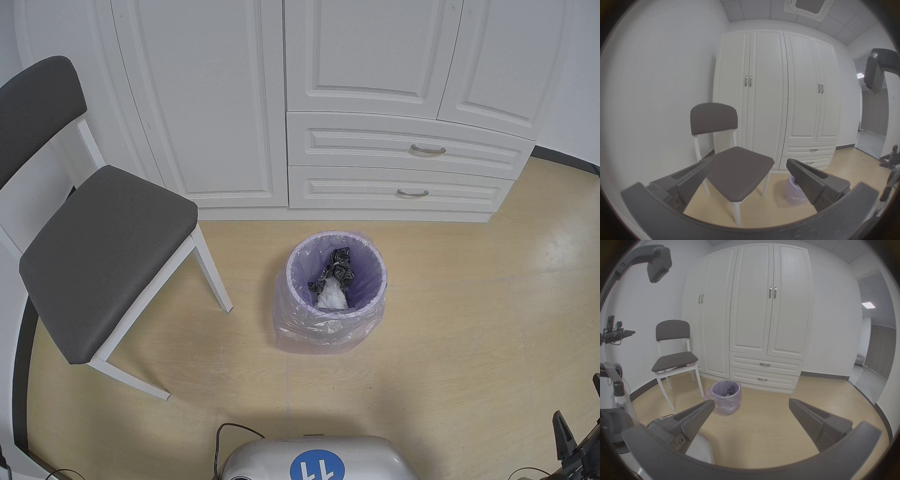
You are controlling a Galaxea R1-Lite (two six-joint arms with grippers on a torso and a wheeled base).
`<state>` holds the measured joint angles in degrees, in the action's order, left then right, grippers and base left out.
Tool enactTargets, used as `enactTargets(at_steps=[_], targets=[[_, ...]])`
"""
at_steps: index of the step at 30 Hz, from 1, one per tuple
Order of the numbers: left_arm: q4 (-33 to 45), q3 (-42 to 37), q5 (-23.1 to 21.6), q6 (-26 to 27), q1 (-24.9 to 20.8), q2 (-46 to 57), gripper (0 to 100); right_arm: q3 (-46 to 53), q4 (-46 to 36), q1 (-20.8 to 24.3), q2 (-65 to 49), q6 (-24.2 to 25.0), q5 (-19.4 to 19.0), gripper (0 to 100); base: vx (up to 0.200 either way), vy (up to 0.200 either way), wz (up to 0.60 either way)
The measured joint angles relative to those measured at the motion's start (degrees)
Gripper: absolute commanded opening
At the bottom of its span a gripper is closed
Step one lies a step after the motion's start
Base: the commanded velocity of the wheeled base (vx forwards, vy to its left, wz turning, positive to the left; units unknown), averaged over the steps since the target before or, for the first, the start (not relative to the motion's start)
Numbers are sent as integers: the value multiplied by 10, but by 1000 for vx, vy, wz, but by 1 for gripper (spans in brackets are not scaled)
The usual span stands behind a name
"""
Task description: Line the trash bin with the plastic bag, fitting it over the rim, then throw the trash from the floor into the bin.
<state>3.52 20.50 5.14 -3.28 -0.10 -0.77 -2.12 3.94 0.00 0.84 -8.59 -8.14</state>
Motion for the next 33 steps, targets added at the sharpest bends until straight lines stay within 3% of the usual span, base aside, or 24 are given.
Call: enactTargets(at_steps=[9,16,19,23,29,33], targets=[[-9,-34,16,-26,0,0,100,10,0,0,0,32,37,100,0,0,0],[-27,-55,50,-23,0,-1,100,11,0,0,0,84,136,100,0,0,0],[-45,-78,56,-17,0,-1,100,11,0,0,0,92,148,100,0,0,0],[-84,-126,58,-4,0,-1,100,11,0,0,0,89,141,100,0,0,0],[-113,-177,60,9,0,-1,100,11,-1,0,0,69,47,100,0,0,0],[-116,-190,77,10,0,-2,100,11,-1,0,1,61,24,100,0,0,0]])
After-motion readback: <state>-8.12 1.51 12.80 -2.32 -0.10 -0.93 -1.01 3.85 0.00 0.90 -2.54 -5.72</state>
